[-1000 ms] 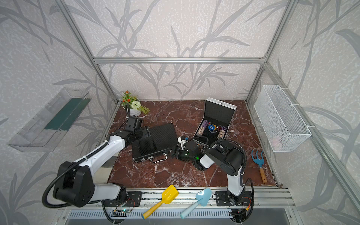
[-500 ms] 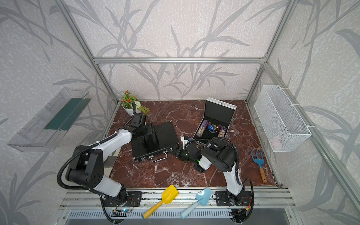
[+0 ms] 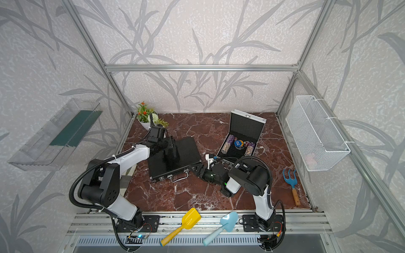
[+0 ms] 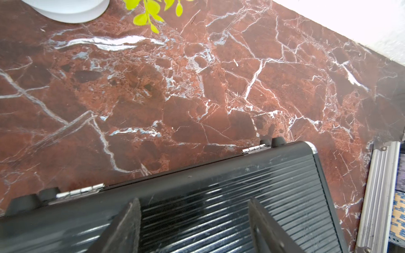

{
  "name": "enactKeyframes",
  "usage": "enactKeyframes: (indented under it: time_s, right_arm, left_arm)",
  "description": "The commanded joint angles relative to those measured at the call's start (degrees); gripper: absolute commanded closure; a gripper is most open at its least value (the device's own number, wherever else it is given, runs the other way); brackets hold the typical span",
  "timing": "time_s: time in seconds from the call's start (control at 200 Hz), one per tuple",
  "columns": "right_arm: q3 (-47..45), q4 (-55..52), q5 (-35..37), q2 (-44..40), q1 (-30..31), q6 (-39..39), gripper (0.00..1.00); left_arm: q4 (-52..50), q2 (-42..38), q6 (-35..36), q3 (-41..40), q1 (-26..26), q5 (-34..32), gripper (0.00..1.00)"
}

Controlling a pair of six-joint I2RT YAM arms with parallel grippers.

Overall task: Open the poker set cases
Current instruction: Open the fastener on the poker set case.

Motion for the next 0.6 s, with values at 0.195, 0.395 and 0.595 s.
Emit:
enactKeyframes:
  time_s: [0.195,0.395,0.595]
  right_arm:
    - [-3.39,-8.52,1.64,-3.33,-0.34,-4.14,0.19]
    - [0.23,-20.48,1.20,-4.77,-0.89,-10.60,0.13]
    - [5.99,-17.48,-1.30,1.98,-1.65,-10.79,0.13]
  left_arm:
    - [-6.46,1.97,-0.47,-3.02,0.02,2.84,0.33]
    - [-5.83,1.80,-0.47,-3.54,-0.22,3.62,0.33]
    - [-6.27,2.62,-0.23,-3.33,-0.22,2.75,0.32]
